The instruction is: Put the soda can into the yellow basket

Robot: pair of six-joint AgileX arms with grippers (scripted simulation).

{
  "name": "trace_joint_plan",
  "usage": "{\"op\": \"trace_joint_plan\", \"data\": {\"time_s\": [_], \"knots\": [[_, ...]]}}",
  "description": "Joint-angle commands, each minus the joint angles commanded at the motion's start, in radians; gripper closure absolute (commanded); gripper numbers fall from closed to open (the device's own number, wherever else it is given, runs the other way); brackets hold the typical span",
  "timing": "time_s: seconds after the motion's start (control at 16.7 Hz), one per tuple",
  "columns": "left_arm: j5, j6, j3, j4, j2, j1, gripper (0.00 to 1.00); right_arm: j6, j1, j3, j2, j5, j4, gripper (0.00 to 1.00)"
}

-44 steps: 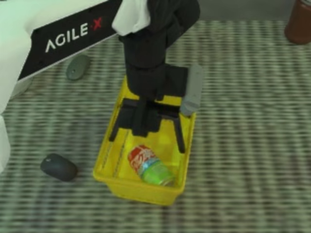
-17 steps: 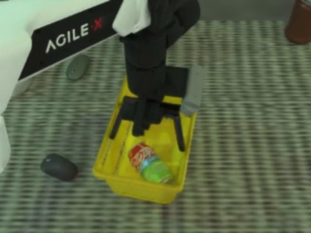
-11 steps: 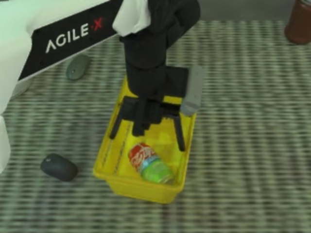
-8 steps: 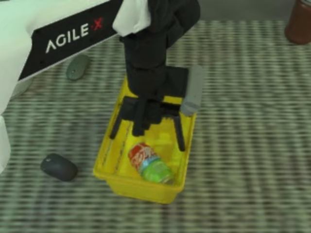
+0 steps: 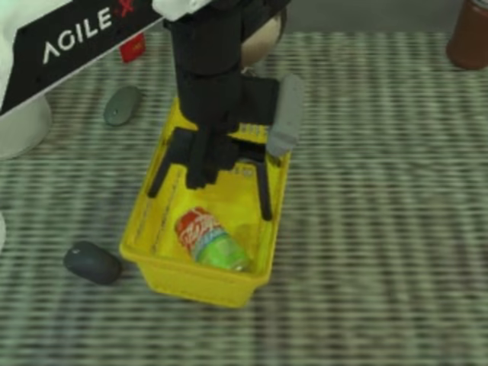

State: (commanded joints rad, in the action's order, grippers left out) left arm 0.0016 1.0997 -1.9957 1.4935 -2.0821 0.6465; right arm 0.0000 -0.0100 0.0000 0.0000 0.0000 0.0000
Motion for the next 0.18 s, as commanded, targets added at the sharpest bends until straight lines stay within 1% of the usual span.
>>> {"op": "trace_joint_plan", "data": {"time_s": [0.18], "knots": [[0.0,0.009,-0.038,0.042,0.011,-0.015,1.0,0.0,0.0,0.0,0.0,0.0,0.0,0.0]]}}
